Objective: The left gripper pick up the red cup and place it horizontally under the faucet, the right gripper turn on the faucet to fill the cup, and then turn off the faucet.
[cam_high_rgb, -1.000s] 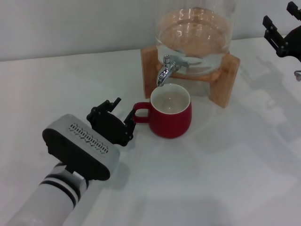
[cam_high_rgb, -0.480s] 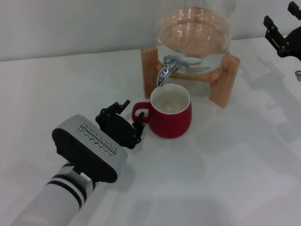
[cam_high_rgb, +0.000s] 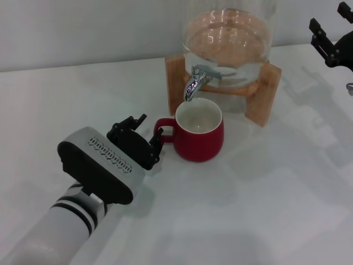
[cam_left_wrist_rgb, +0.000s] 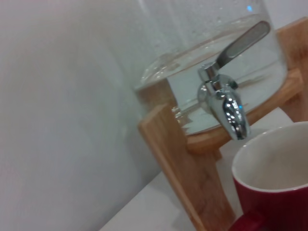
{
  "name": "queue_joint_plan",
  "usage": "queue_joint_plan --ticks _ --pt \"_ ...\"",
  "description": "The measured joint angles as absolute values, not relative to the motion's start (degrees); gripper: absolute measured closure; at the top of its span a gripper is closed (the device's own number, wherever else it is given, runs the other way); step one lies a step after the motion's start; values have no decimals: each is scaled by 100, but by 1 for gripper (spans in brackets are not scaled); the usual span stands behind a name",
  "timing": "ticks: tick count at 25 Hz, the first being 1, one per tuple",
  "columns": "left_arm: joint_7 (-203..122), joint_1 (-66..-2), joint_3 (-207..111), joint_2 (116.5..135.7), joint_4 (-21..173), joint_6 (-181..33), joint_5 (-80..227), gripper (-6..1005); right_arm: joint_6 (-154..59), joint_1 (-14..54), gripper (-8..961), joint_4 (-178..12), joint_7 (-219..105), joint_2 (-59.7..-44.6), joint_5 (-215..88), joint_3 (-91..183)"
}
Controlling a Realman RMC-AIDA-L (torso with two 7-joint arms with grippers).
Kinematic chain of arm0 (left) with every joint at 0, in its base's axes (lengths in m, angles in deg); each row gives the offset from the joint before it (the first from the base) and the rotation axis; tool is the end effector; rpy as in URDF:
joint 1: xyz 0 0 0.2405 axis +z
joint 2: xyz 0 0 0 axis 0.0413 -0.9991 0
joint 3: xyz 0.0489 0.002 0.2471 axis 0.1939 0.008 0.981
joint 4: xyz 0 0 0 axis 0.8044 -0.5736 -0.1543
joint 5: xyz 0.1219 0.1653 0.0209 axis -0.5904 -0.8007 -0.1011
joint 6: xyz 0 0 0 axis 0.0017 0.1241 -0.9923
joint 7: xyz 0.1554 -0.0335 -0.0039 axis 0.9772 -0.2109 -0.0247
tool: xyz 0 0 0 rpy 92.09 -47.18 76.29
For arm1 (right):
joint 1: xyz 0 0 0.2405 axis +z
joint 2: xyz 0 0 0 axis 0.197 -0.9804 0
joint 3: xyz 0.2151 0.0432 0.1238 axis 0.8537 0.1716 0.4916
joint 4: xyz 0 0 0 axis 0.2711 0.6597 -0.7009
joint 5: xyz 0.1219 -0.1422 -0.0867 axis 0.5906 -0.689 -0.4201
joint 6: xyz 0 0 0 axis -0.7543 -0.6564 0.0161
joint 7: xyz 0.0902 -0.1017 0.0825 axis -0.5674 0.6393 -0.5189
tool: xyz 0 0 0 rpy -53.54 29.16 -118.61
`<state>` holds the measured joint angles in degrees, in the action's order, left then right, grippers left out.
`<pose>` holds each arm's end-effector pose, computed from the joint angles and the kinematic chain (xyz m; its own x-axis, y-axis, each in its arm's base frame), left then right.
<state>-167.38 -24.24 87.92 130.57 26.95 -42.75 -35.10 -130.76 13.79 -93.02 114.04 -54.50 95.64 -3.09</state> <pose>-0.1945 0.3228 -0.1477 0.9811 -0.0333 0.1908 0.1329 -0.6006 -0.7884 0.3064 0.3631 0.0669 0.8194 0.3023 -0.4871 -0.4428 -0.2057 -0.8727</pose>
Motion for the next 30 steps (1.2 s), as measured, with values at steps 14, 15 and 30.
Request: queue_joint_plan --ticks 14,15,30 --pt "-16698 -2478 8587 13053 2720 -4398 -3525 578 -13042 1402 319 -9302 11405 -5450 9595 -309" --pt "-16691 -2456 8560 13051 2716 -4396 -3531 578 -13041 1403 319 -9302 11405 -5450 9595 -309" --pt "-16658 -2363 8831 13087 2643 -4378 -3559 577 -12976 1418 319 -9302 11405 -5449 9600 -309"
